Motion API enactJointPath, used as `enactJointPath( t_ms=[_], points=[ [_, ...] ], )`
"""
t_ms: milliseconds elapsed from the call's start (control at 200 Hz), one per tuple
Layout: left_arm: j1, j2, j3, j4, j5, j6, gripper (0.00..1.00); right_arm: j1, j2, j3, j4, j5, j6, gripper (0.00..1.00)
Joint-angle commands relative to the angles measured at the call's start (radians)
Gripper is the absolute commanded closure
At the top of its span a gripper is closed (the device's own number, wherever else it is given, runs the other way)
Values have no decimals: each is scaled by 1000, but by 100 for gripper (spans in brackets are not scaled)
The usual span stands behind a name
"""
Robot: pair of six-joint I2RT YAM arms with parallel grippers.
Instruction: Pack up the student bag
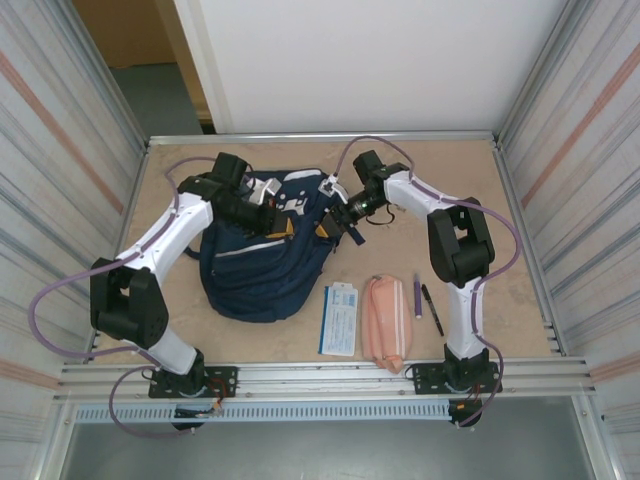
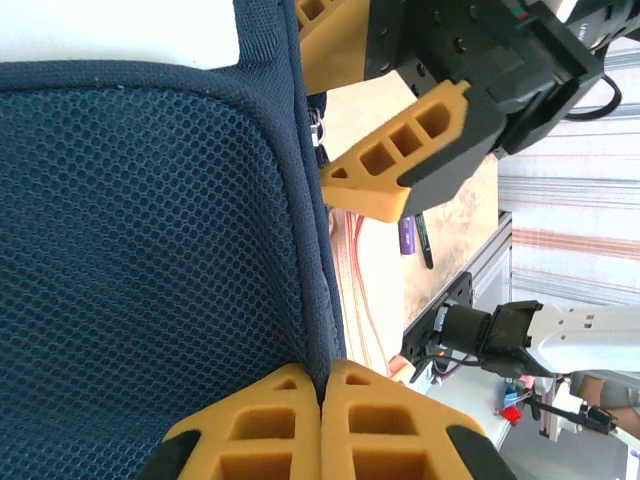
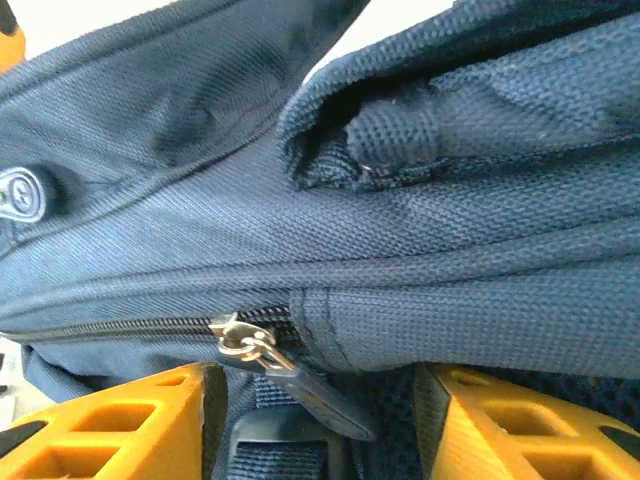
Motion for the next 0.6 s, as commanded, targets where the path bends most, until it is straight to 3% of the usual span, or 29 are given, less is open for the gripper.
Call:
enactJointPath(
  t_ms=[0,200,451,596],
  points=[
    [-8,-30,56,-5,98,52,100,2,12,-12,-26,-22,-24,53],
    [-7,-22,49,-7,101,60,100,-30,-35,-54,79,-33,29,76],
    [-2,-16,47,-7,91,64,100,-34,-80,-100,142,-13,56,90],
    [0,-10,47,-6,92,65,100,-32,-118,-139,195,0,80,92]
  ],
)
